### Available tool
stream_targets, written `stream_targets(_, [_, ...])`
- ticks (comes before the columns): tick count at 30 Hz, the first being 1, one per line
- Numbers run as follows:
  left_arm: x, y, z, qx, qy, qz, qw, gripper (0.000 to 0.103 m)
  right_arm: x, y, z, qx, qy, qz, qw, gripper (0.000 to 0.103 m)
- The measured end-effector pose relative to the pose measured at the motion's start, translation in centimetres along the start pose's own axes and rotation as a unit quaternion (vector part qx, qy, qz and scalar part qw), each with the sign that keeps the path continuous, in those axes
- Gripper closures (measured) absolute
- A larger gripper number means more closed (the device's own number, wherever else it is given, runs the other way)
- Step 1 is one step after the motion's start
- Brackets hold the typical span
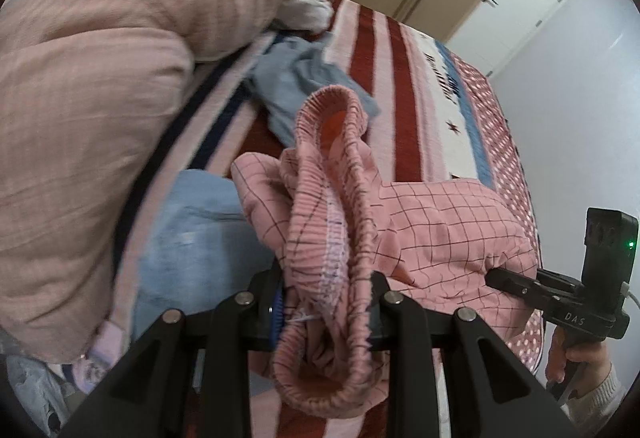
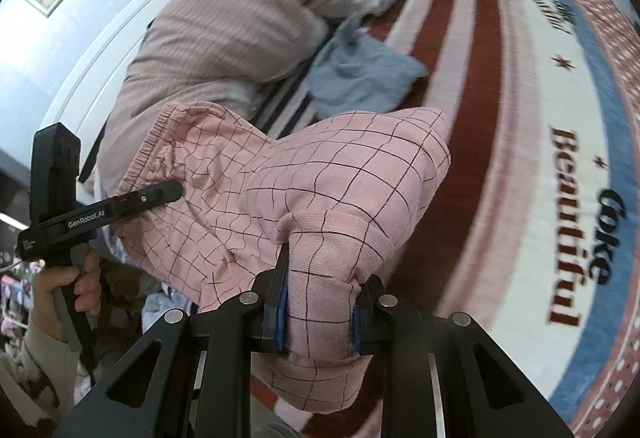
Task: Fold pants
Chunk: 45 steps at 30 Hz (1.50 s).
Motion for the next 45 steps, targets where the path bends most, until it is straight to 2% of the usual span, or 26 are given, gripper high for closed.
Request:
stream_targets(9, [6.3, 0.7, 1.4, 0.0, -0.023, 0.021, 0.9995, 0.079, 4.7, -0.4, -4.8, 0.027, -0.02, 0.016, 0.999, 0.086])
stream_targets(17, [9.2, 1.3, 1.2, 0.011, -0.024, 0.034, 0.9991, 0.079, 6.1, -0.3, -7.6, 0.047, -0.022, 0.012, 0.999, 0.086])
stream_targets(33, [10.8, 2.9, -1.3, 0.031, -0.028, 0.039, 0.9984, 0.076, 5.8, 1.1, -10.0, 0.076, 0.006, -0.003, 0.997, 0.084])
stream_targets(42, [11.4, 2.6, -1.9, 0.058, -0.028, 0.007, 0.9979, 0.067, 6.0, 1.0, -10.3, 0.084, 0.027, -0.01, 0.996, 0.076])
stream_targets(45, [11.5, 2.3, -1.7, 0.058, -0.04, -0.006, 0.9975, 0.062, 6.1, 0.9, -10.2, 0.086, 0.036, -0.007, 0.996, 0.076])
Point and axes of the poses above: each gripper's, at about its wrist camera, not at the fingertips, and z roughly against the way its jaws point, x to its left, y to its underside, the point moved 6 cm from there along -z, roughly the way its jaws point, and after that the axes turned 1 degree about z, right-handed, at the moved point
